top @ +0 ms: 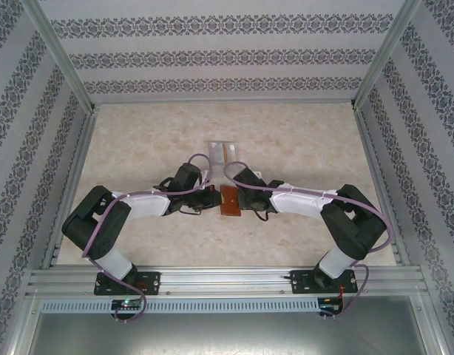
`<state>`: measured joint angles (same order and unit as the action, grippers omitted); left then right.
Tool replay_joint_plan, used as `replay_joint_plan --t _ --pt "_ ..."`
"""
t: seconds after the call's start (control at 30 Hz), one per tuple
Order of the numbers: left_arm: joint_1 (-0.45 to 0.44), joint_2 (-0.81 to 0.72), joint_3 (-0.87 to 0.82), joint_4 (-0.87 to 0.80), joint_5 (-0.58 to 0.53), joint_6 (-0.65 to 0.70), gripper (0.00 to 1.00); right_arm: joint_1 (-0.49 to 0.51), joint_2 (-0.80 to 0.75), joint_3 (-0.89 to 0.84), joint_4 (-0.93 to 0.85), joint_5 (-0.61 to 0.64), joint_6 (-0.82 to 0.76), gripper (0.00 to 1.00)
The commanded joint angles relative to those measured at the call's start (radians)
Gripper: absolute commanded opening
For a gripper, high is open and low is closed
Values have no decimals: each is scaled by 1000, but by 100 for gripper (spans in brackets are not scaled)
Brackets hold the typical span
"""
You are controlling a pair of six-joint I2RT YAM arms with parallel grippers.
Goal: Put the credit cards into the card holder
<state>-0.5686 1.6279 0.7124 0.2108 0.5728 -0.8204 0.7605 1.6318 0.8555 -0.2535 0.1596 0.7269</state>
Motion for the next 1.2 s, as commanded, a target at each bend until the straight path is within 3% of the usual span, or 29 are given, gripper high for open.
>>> replay_joint_plan --t 0.0,0.17,0.37,0.63,0.77,0.9,1.17 --pt "-12 1 3 58 27 -9 5 -22 -10 -25 36 -7 -4 23" --pt "-11 19 -4 63 22 -3 26 -24 -99 -44 40 -50 -50 11" --pt "-8 27 20 30 33 20 41 -23 -189 -27 14 -111 -113 2" --pt "27 -20 17 -33 3 11 59 -17 -221 -2 13 -160 -88 2" --pt "65 -62 -41 54 34 -64 72 -14 -219 9 10 -186 -92 1" --pt "68 -90 -12 -2 53 -38 78 -6 -229 38 -6 -196 -122 1" --pt "71 -96 -4 -33 35 -23 77 -1 -242 67 -11 -221 -156 0"
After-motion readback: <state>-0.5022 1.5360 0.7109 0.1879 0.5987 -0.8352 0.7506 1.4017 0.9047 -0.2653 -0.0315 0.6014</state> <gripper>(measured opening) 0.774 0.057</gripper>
